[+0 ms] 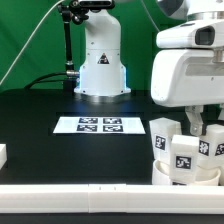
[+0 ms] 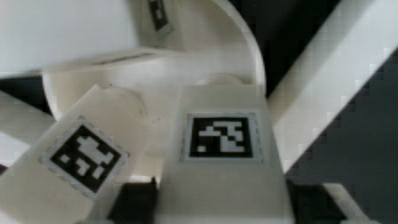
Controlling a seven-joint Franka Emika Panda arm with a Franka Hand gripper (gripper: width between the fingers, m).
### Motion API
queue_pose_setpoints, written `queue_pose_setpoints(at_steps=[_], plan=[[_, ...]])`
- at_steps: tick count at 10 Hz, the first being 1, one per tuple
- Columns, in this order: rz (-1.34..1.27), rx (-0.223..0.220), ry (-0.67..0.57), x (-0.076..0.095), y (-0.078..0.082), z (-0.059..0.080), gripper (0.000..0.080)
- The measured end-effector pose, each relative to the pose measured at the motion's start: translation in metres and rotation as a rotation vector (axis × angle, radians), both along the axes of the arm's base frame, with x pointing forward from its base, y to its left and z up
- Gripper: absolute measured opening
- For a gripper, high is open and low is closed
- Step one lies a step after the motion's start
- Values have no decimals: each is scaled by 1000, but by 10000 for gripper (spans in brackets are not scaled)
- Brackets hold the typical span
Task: Assemble stool
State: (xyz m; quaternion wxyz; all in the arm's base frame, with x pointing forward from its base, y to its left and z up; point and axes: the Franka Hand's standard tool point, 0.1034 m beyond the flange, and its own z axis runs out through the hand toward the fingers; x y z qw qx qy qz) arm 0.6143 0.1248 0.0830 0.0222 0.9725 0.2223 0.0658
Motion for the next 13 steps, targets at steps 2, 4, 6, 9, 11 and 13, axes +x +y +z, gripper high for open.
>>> queue_pose_setpoints(at_steps=[2,4,6,9,11,13], plan=[[-179,32,-17,1,4,0,341],[-360,62,-19,1,4,0,341],[-472,79,-19,1,4,0,341],[-793,148,-19,0,4,0,341],[-972,178,-14,-1,4,-1,341],[-1169,219,0,-1,3,-1,341]])
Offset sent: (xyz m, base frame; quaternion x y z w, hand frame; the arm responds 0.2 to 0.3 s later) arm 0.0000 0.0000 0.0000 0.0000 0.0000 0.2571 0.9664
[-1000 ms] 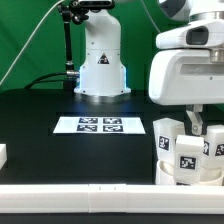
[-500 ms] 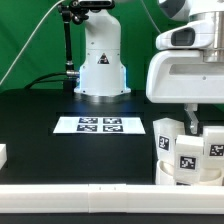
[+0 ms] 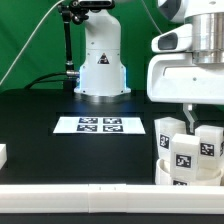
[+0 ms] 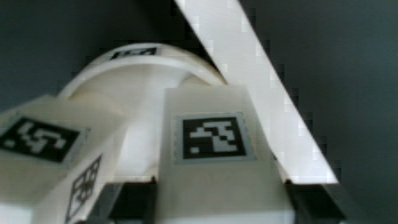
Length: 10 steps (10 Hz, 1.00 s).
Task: Assemble stool
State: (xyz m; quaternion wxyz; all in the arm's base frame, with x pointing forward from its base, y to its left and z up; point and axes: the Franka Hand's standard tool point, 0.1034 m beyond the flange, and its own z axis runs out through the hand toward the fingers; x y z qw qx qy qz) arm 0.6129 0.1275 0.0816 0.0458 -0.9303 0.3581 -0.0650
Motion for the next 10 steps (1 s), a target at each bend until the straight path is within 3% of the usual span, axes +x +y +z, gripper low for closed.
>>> queue_pose_setpoints(at_steps=[2,5,10], plan=[[-200,45,12,-1,0,0,341],[-336,64,27,0,0,0,341],[-660,135,49,-1,1,0,341]])
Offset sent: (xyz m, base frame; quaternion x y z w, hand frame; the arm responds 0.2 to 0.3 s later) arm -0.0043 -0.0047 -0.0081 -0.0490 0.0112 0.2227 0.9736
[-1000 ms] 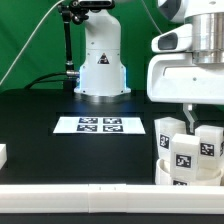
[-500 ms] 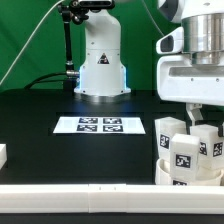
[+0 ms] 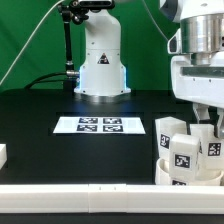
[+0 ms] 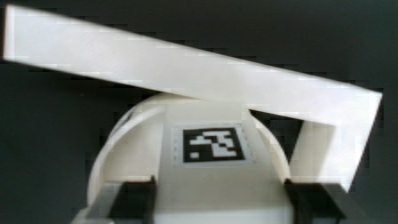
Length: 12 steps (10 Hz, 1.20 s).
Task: Assemble stool
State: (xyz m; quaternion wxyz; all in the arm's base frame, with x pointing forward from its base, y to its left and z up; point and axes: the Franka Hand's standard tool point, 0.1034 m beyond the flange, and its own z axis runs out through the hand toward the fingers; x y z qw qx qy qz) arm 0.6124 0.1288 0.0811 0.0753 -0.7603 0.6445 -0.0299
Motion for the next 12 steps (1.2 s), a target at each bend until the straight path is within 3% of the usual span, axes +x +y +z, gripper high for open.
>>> queue_pose_setpoints(at_steps=[7,10,11,12], plan=[[-693,215,27,-1,-3,-3,341],[-732,229,34,-1,-1,-3,341],[-709,225,34,-2,-1,-3,522],[-617,219,55,-1,3,3,610]])
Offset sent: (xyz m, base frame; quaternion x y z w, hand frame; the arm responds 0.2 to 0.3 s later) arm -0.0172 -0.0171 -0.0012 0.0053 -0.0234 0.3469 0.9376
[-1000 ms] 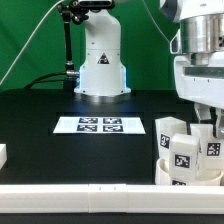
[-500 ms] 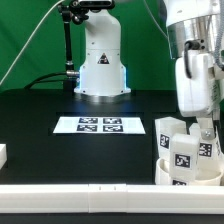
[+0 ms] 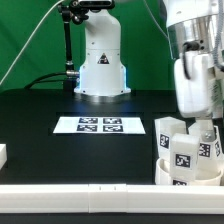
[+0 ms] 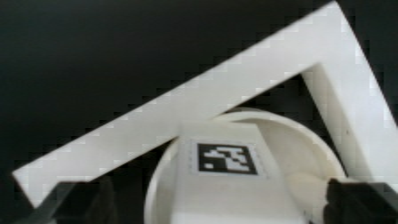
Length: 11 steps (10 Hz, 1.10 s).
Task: Assemble stool
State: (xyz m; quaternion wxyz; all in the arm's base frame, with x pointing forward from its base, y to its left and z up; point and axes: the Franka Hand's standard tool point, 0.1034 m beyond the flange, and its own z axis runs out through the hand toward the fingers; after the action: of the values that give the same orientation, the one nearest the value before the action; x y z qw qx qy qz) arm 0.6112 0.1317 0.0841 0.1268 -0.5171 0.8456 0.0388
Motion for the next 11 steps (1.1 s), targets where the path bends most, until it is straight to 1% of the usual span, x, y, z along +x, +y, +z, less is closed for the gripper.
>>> queue_pose_setpoints(at_steps=[1,2,3,6,7,9,10,11], plan=[[15,16,10,1,5,8,610],[40,22,-6,4,8,19,643],[116,15,-29,2,11,24,648],[349,-30,-76,2,10,21,649],[473,-52,-79,0,10,20,649],[792,-132,-116,2,9,20,649],[894,-145,-126,3,10,22,649],[1050,-164,-127,4,13,23,649]])
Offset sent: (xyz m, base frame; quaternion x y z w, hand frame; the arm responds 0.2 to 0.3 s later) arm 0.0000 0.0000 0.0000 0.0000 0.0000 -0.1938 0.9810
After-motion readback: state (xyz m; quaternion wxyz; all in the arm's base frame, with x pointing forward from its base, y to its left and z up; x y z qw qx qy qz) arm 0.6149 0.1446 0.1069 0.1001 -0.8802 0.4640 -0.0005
